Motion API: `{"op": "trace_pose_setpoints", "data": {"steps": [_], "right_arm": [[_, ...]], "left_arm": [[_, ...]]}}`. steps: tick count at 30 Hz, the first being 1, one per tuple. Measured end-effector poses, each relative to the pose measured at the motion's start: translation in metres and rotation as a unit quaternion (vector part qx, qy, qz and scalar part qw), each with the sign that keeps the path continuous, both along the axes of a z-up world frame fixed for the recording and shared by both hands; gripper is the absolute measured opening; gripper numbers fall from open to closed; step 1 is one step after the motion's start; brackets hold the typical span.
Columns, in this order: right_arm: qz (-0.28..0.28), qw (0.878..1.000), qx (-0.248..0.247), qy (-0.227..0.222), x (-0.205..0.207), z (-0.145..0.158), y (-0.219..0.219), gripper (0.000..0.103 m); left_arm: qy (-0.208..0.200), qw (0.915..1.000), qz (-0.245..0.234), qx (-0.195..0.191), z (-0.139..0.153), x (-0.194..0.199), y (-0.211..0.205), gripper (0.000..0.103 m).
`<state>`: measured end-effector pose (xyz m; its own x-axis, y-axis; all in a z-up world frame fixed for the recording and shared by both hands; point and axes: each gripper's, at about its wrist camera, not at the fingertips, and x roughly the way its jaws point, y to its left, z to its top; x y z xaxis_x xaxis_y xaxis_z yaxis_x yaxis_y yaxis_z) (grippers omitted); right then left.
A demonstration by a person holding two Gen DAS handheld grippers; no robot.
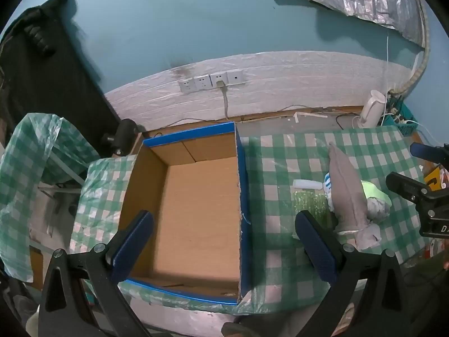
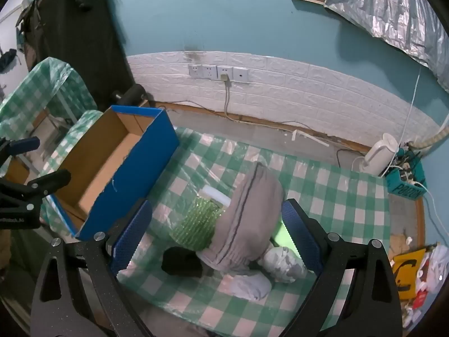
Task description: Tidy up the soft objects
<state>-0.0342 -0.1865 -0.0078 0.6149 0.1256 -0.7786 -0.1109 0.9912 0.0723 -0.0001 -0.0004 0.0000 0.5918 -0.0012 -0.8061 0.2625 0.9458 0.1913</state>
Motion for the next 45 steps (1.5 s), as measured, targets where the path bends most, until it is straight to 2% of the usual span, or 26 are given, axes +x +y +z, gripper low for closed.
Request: {"op": "trace_pose_setpoints", "data": {"steps": [2,18,26,45], "right_arm": [[-0.001,1.0,-0.001,0.002,0.0,0.0,0.001,0.093],[-0.001,1.0,-0.003,0.004,0.0,-0.001,0.0,0.093],[-0.001,1.0,-0.002,0.003,-0.001,-0.002,-0.002,0.093],[-0.001,1.0,-0.002,0.004,-0.001,-0.002,-0.003,0.093]], "left_arm": [[0.001,0.9999,0.001,-0.012,0.0,0.0,0.001,0.102],[-0.002,1.0,0.0,-0.007,-0.001,0.0,-0.014,0.102],[0.0,0.9999,-0.002,-0.01,-0.001,0.0,-0.001,0.102],[0.004,0.9999,-0.002,-0.01,-0.002,-0.005,-0.003,0.102]]}}
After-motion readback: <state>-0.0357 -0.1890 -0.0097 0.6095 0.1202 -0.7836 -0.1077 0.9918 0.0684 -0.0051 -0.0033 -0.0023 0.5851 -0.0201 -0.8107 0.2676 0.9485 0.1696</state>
